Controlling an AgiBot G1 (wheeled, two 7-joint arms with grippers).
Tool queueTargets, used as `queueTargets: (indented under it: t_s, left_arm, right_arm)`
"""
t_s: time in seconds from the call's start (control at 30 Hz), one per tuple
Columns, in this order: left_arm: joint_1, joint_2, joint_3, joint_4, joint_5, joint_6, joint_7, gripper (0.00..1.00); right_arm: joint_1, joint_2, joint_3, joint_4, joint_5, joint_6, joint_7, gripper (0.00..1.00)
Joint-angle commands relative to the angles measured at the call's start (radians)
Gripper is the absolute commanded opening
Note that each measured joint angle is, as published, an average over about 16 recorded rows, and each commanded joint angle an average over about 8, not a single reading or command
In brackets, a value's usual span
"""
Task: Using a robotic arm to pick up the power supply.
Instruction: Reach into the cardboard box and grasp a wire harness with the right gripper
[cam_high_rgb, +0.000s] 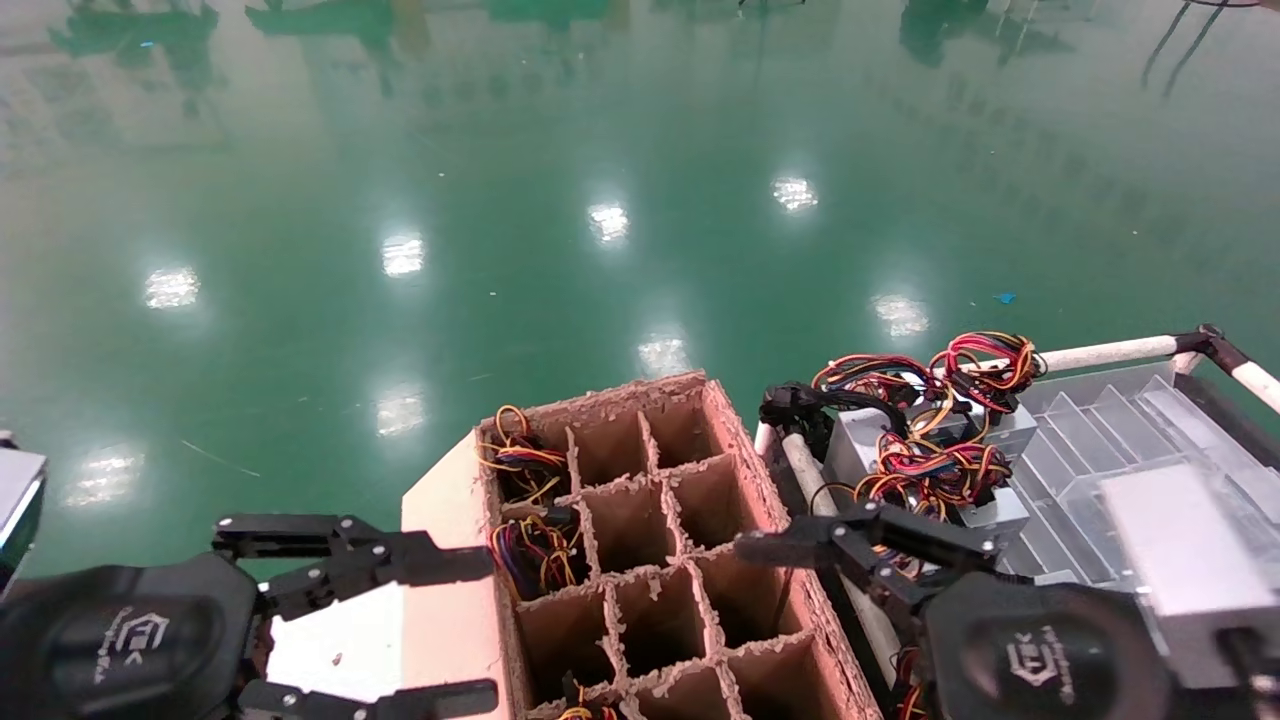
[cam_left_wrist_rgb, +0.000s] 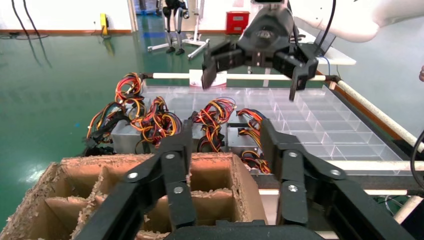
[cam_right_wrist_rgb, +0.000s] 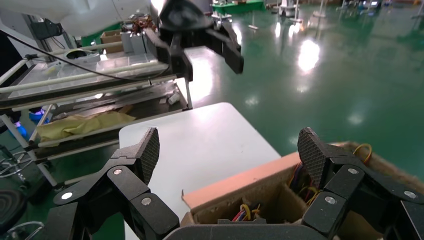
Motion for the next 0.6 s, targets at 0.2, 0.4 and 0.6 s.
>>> queueTargets:
  t_s: [0.2,0.4,0.6]
  left_arm:
    - [0.0,0.0,0.0,0.0,0.0,0.0,0.0,0.0]
    - [0.0,0.0,0.001,0.0,0.0,0.0,0.0,0.0]
    - [0.0,0.0,0.001,0.0,0.0,0.0,0.0,0.0]
  right_arm:
    - [0.006,-0.016,-0.052,-0.026,-0.094,0.012,0.019,1.0]
    - [0.033,-0.054,-0.106,-0.055,-0.184,0.017,0.041,0.63]
    - [0.066,-0.118,-0.158,-0.096,-0.263,0.026,0.056,0.04]
